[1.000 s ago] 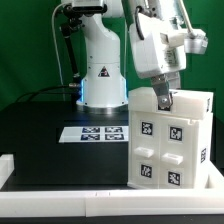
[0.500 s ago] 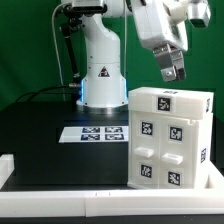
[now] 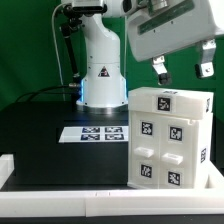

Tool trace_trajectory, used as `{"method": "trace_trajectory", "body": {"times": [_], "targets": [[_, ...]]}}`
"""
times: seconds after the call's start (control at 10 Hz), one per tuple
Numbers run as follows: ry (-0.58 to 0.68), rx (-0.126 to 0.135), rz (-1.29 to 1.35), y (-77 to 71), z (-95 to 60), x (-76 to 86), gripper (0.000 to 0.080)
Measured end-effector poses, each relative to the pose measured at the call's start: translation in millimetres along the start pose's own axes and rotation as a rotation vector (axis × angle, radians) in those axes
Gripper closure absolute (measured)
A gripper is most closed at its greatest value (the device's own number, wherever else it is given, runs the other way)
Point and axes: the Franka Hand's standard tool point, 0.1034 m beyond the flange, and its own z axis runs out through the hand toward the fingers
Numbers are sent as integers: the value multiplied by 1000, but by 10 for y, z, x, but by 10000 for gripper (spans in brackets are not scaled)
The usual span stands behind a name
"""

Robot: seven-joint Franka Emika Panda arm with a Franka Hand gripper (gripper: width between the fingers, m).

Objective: Assemble cabinet

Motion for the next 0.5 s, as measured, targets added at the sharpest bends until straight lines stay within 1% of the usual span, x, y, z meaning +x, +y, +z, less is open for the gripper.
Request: {"method": "trace_trajectory", "body": {"times": [0.1,0.2,0.5], "targets": [[-21,-22,-169,-11,25,-41,2],[-39,-34,-256,-37,40,-52,2],[-40,-30,-471,-27,51,-39,2]]}}
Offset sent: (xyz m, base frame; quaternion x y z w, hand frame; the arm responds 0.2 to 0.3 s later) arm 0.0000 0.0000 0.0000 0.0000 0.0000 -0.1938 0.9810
